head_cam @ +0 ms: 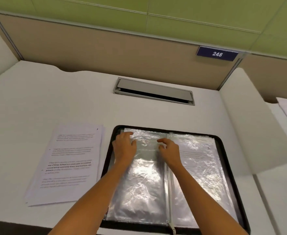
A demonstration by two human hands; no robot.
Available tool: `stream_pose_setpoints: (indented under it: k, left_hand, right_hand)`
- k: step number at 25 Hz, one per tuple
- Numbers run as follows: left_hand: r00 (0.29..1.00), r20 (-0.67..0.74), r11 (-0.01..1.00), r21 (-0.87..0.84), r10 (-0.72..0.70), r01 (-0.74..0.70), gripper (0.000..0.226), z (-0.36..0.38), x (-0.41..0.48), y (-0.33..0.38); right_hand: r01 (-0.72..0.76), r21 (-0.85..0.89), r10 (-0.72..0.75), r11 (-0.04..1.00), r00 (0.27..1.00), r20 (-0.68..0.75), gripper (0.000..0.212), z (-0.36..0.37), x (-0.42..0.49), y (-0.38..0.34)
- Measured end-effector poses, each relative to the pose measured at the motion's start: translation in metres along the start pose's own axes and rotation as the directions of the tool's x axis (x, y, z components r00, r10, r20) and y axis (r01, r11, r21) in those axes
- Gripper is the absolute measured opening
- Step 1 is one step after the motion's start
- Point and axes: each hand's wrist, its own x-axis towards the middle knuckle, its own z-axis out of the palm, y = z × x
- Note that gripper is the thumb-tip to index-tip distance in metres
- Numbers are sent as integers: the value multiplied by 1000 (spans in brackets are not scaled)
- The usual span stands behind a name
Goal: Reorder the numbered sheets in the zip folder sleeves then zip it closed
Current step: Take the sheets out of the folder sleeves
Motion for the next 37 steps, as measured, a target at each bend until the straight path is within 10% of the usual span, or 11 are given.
stream_pose_setpoints:
  k: [10,19,25,37]
  left_hand:
    - [866,372,915,92,335,-394,58,94,-24,101]
    - [810,505,850,247,297,-465,86,147,-39,135]
    - [814,510,854,256,278,-452,90,153,-38,141]
    - [840,384,923,-138,384,-358,43,155,-43,174]
  right_hand:
    - [104,-486,-68,867,993,91,43,-100,42,109]
    - [2,-568,37,823,998,57,73,-151,66,156]
    - [94,-623,-155,777,987,-45,57,-148,53,154]
    - [214,69,-188,974,944,-272,58,-144,35,105]
